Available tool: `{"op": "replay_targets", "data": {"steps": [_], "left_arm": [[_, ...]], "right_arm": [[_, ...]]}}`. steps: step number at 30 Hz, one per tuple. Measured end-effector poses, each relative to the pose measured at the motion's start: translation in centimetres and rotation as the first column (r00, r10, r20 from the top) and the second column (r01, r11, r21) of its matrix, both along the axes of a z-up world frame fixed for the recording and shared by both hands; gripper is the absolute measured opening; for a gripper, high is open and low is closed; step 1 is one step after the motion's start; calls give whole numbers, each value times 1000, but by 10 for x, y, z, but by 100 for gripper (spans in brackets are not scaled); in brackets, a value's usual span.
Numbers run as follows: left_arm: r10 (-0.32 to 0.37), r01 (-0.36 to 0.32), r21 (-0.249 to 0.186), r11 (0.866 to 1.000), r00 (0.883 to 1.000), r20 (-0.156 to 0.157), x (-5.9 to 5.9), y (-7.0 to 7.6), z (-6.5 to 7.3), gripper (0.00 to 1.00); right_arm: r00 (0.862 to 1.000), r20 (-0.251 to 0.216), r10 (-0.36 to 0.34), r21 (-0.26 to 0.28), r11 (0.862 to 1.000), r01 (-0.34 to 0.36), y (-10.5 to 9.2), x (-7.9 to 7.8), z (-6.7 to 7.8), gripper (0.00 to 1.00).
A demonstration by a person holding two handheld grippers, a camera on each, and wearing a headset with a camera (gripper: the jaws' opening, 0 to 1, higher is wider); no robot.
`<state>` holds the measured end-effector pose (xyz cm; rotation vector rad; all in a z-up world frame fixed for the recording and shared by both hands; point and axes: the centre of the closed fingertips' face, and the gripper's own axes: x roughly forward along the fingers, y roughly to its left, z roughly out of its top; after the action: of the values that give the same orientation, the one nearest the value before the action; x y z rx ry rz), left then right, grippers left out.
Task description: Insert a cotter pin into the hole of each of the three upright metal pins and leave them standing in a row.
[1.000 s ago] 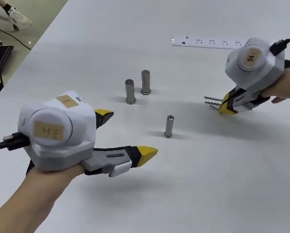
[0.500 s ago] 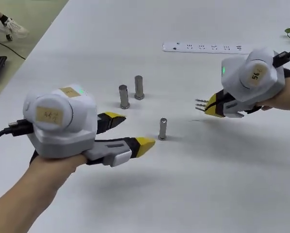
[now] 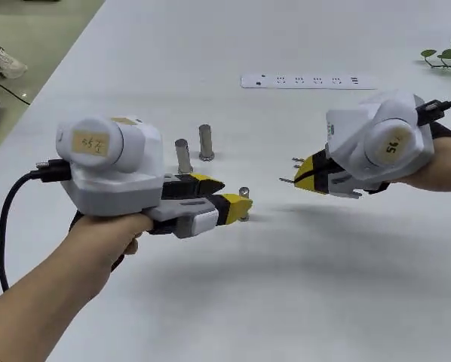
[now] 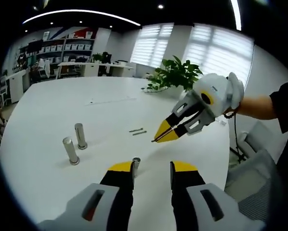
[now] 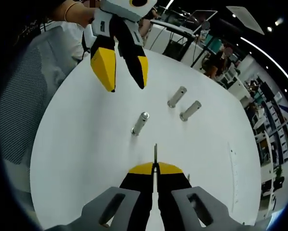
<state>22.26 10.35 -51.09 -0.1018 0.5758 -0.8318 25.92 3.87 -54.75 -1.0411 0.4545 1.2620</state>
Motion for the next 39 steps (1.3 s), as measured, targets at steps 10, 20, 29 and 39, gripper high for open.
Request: {"op": "replay_targets", "data": {"steps": [10,20,29,39], "left_arm": [[22,-36,-102,994,990,-136,5,-8,-2,20],[35,-60,-126,990,981,-192,6,-15,-7,15],[34,-73,-175,982,976,-216,6,-23,-4,8],[47,-89,-191,978,975,-218,7,-22,-3,2]], "right_arm": [[998,42,50,49,997,-52,17,-15,15,0],[994,60,91,69,993,-96,26,-23,20,0],[992,69,107,80,990,-113,33,-28,22,0],[991,73,113,94,988,-119,39,-33,28,0]]}}
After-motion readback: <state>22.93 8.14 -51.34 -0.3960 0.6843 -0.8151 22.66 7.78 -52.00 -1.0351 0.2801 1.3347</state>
